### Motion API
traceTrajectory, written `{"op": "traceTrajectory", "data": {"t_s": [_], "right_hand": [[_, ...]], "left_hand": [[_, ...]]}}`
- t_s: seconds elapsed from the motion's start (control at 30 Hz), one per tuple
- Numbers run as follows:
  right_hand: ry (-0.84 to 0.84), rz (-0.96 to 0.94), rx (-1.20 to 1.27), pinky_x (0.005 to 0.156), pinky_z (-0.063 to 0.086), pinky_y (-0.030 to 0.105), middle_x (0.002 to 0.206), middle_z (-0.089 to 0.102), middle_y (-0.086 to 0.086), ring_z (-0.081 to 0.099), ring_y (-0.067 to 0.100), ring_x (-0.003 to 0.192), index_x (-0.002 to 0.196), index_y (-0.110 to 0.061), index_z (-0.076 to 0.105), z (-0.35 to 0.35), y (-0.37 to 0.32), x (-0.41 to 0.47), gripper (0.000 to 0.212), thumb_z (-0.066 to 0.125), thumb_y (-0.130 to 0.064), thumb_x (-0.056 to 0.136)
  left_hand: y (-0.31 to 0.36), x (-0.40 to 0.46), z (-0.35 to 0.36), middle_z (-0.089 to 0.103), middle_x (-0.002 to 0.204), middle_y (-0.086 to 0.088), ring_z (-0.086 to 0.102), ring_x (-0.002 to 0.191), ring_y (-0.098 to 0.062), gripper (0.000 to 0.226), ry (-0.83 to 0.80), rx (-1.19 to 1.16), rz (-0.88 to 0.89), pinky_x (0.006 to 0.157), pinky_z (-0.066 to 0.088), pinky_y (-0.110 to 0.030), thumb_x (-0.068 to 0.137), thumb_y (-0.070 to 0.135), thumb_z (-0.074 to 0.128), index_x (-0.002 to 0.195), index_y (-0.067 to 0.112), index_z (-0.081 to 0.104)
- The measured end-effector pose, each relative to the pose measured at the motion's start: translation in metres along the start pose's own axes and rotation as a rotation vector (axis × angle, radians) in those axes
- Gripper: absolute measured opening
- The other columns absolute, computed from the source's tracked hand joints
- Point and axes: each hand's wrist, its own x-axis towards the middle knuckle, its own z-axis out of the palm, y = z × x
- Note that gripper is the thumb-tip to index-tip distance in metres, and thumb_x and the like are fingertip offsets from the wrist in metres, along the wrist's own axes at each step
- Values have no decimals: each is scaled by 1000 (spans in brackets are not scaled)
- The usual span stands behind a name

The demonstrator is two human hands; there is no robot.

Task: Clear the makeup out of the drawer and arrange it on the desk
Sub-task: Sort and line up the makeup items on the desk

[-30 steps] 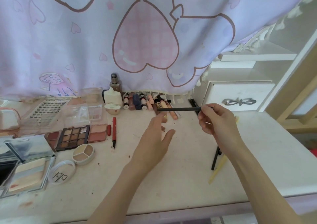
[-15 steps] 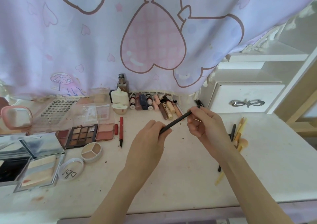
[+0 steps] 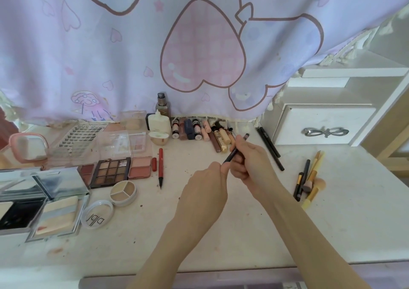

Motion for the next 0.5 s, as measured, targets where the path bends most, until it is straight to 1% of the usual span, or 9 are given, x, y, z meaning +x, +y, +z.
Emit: {"op": "traceTrajectory", "data": {"t_s": [0.07,0.1,0.17,0.2,0.27,0.33,0.4,0.47,0.5], "right_hand": [[133,8,149,31,13,14,43,24,-7,19,4,31,68,-11,43,-12,-12,17,35,42,-25,100],[170,-24,148,31,13,14,42,24,-7,19,4,31,68,-12,43,-21,-20,23,33,43,-24,99],[144,-67,-11,33,14,15,42,26,-7,20,6,33,68,-11,45,-29,-29,31,32,45,-22,98],[91,-52,-129,34,14,15,43,28,-6,21,6,34,67,-11,47,-26,-27,32,33,46,-23,97],[-34,44,-351,35,13,16,49,33,-2,22,8,37,67,-10,49,-12,-12,33,33,47,-24,97],[-102,145,-528,33,16,15,53,38,1,25,8,35,68,-9,52,4,6,36,32,47,-25,96],[-124,184,-668,32,19,15,53,42,2,29,6,29,68,-9,53,15,18,41,34,48,-27,96],[-142,179,-785,32,22,15,53,45,2,32,7,28,68,-10,55,26,22,46,32,51,-28,94],[-157,165,-846,33,25,15,53,47,2,36,7,30,68,-10,55,31,22,49,30,53,-28,93]], "left_hand": [[-5,-9,-6,39,65,6,52,76,-23,34,-4,-102,-45,66,35,-29,100,36,22,82,14,40],[-10,-15,-9,38,64,7,50,71,-20,35,-5,-128,-70,65,34,-28,100,35,23,78,14,37],[-23,-23,-14,39,61,5,41,59,-14,37,14,-156,-132,59,31,-29,99,36,24,73,14,37],[-29,-24,-15,39,60,3,39,56,-14,34,22,-160,-169,58,30,-31,99,33,24,76,13,40],[-39,-20,-15,44,62,0,41,56,-18,26,39,-185,-255,57,31,-34,99,23,25,89,10,45],[-47,-15,-18,53,71,-3,50,66,-22,22,62,-197,-335,61,37,-36,97,19,26,97,12,46],[-59,-7,-21,57,92,-4,55,90,-25,24,96,-68,-339,73,42,-37,97,18,28,103,13,50],[-71,3,-22,51,114,-6,45,112,-25,30,109,183,-317,87,38,-35,98,21,30,113,14,55],[-74,9,-23,48,119,-6,40,115,-25,31,106,269,-321,91,35,-35,98,23,31,117,16,55]]}}
